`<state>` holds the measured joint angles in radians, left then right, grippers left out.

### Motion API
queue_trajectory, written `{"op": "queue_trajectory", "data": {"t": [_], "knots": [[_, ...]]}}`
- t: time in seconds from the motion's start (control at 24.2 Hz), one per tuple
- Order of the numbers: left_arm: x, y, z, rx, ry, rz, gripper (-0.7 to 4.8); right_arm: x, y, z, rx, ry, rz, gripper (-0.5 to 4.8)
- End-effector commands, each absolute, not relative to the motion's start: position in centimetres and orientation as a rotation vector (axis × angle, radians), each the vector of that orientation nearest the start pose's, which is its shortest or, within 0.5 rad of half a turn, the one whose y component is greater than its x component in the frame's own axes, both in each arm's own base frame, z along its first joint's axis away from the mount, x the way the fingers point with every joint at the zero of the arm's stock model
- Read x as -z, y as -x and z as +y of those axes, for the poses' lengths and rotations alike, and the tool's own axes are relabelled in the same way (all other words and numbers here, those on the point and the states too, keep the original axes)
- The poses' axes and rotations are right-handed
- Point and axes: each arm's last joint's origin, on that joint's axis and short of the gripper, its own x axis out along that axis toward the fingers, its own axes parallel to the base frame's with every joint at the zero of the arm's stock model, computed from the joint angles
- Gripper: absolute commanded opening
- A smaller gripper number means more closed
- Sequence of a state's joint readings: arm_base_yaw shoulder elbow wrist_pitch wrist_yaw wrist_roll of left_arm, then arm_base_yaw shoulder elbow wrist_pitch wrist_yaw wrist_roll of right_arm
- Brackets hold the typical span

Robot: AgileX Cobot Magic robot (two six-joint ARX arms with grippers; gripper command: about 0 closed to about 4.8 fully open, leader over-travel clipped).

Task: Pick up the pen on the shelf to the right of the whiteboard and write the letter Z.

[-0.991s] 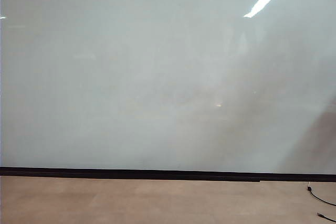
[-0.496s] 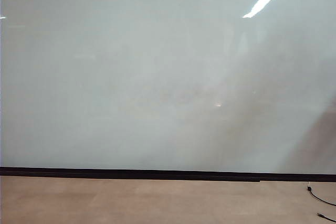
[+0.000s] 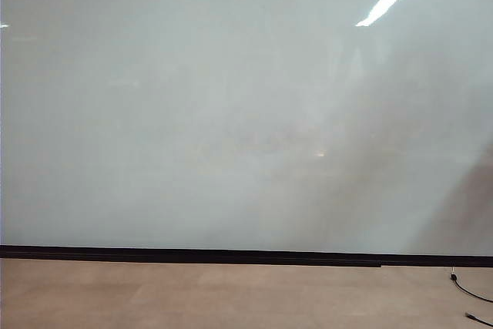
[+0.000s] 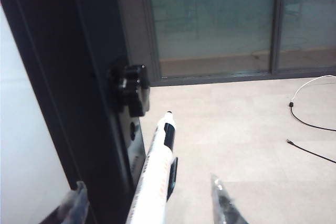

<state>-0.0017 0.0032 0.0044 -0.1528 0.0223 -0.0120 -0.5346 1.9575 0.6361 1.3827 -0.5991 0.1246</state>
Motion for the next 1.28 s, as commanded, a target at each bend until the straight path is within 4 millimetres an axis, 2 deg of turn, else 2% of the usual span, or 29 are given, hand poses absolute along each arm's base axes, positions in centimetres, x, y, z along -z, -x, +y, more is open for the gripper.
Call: {"op": "queue_trajectory", "data": {"t": [0.04, 0.25, 0.91, 0.95, 1.2, 1.28], "knots": [[-15.19, -9.66, -0.08, 0.024, 0.009, 0.138, -0.04, -13.39, -29.22, -15.41, -0.079, -0.085, -0.067, 2.98], [-15.19, -9.66, -0.08, 0.024, 0.009, 0.138, -0.05, -13.36, -29.20, -15.34, -0.097, -0.085, -0.064, 2.63], [-15.19, -9.66, -0.09, 0.024, 0.009, 0.138, -0.04, -13.07, -29.22, -15.34, -0.096, -0.100, -0.041, 2.58], [-15.19, -9.66, -0.09, 0.024, 0.009, 0.138, -0.05, -13.07, -29.22, -15.34, -0.096, -0.100, -0.041, 2.39], [-15.19, -9.66, -0.09, 0.024, 0.009, 0.138, -0.04, -13.07, -29.22, -15.34, -0.096, -0.100, -0.041, 2.36], [-15.19, -9.66, -0.08, 0.024, 0.009, 0.138, -0.04, -13.12, -29.22, -15.34, -0.096, -0.098, -0.045, 2.19]]}}
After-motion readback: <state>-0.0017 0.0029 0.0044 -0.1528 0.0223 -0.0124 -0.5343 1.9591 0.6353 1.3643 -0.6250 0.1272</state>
